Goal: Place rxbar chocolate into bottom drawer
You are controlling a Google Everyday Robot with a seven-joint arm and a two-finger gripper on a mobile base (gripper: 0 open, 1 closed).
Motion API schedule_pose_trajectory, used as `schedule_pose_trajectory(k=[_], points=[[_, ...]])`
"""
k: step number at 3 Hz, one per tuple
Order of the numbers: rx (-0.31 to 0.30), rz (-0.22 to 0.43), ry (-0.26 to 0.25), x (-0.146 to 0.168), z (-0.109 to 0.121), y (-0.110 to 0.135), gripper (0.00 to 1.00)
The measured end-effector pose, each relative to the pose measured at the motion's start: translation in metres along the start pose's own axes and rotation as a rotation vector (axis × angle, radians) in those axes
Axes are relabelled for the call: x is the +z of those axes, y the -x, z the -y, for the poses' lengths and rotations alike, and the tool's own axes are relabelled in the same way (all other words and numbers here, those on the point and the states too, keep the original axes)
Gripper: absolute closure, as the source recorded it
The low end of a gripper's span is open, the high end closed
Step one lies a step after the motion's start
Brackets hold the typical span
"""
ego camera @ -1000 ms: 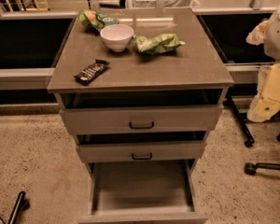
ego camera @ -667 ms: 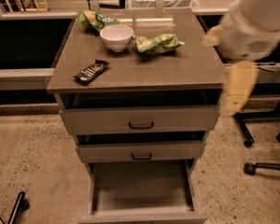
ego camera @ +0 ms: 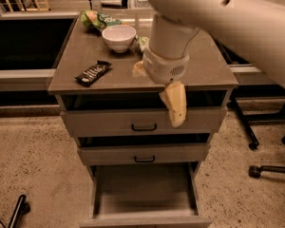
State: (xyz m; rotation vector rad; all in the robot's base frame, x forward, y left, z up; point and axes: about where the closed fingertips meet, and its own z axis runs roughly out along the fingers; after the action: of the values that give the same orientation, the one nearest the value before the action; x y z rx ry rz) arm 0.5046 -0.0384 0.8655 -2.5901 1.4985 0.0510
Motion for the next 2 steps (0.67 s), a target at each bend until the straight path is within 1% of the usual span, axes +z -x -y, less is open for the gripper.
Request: schedule_pose_trajectory(k=[1,2], points=[[-0.032,0.002,0.019,0.009,-0.002,0.003,0.00],[-0.152,-0.031,0.025,0.010,0.028,0.008,0.00]])
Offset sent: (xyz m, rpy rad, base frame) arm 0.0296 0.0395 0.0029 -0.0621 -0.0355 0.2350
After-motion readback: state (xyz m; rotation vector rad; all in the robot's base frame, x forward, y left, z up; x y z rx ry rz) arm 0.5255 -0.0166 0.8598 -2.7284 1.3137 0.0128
